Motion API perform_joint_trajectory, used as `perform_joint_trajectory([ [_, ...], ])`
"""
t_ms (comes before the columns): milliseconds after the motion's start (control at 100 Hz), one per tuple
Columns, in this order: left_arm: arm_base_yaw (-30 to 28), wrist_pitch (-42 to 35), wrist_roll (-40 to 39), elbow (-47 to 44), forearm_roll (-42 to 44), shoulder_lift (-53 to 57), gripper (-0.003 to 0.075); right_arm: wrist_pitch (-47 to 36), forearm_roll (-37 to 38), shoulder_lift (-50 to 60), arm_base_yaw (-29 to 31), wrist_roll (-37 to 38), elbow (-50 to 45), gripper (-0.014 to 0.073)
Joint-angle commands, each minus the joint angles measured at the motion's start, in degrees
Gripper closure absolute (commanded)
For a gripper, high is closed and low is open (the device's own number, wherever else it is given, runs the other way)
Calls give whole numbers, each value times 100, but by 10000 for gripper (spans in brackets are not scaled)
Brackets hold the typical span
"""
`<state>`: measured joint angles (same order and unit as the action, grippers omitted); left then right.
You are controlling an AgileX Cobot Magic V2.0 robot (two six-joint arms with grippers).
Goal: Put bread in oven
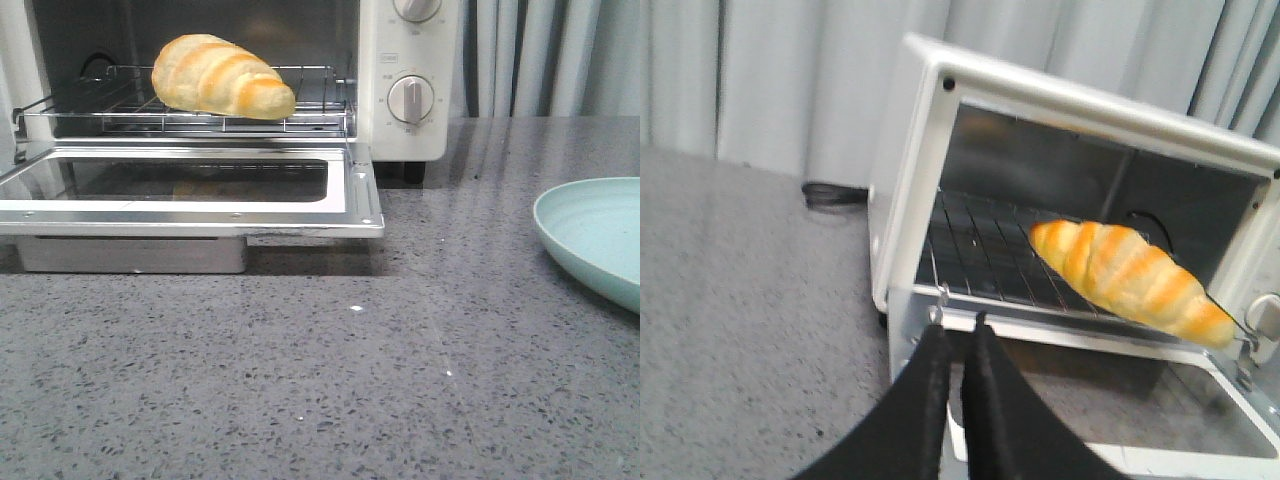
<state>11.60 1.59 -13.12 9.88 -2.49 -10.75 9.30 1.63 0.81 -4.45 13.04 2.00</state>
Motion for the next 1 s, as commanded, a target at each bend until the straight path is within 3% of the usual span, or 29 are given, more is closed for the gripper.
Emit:
perform_joint_trajectory([
  [0,-243,-496,-68,8,183,213,740,-461,0,64,19,-39,146,638],
  [340,-1469,-201,-68,-322,664,776,740,-461,0,64,19,-39,146,638],
  [730,-1489,-316,-68,-1071,551,1274,740,-461,0,64,19,-39,146,638],
  [990,-1086,-475,-68,-1148,681,1274,740,-461,0,64,19,-39,146,638],
])
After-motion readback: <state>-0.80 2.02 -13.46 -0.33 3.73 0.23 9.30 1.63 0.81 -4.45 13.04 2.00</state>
